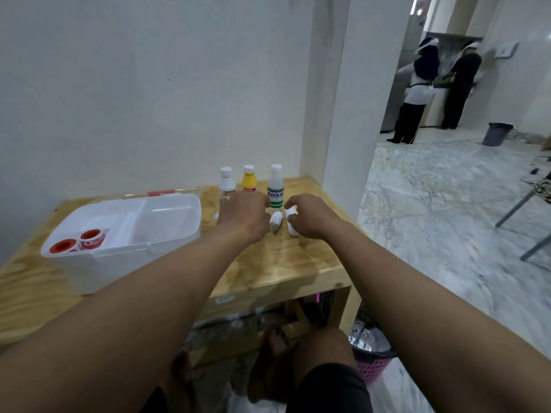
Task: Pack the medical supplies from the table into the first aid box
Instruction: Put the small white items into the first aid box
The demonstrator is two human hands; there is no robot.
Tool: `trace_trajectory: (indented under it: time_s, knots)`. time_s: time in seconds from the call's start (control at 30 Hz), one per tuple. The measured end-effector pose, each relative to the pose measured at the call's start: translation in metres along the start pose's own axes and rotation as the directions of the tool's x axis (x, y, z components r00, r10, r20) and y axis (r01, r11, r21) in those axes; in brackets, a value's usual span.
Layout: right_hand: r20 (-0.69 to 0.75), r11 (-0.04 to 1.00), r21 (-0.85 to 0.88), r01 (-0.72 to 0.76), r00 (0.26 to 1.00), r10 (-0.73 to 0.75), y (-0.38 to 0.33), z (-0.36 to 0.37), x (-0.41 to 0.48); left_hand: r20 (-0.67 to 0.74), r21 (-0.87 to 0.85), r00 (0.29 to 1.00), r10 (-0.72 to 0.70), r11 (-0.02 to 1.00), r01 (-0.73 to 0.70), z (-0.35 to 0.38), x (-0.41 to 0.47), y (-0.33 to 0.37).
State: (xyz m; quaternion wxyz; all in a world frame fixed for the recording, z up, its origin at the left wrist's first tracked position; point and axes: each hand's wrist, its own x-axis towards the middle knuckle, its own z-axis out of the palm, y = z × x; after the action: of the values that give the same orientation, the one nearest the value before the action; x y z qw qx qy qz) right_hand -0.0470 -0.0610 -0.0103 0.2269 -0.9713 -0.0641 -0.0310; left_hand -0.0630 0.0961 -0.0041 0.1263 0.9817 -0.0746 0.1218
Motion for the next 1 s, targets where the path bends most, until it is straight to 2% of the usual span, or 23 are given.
trace_trajectory:
  time_s: [0.33, 0.53, 0.73, 1.0]
  knots:
    - [0.059, 0.999, 0.002, -0.038, 0.998, 0.038, 0.005, 0.009, 0.007, 0.057, 0.133, 0.998, -0.017, 0.991, 0.009, 0.023, 0.022, 0.017]
    - [0.064, 0.997, 0.013, -0.082, 0.995, 0.081, 0.014, 0.005, 0.008, -0.002, 0.157, 0.999, -0.051, 0.986, 0.051, 0.035, 0.031, 0.024]
    - [0.048, 0.996, 0.034, -0.081, 0.996, 0.080, 0.012, -0.016, -0.008, -0.040, 0.025, 0.991, -0.127, 0.991, 0.128, 0.025, 0.032, 0.033]
    - [-0.021, 0.998, 0.062, -0.030, 0.999, 0.031, -0.030, -0.051, -0.023, -0.099, -0.217, 0.967, -0.235, 0.953, 0.210, -0.039, 0.023, 0.017]
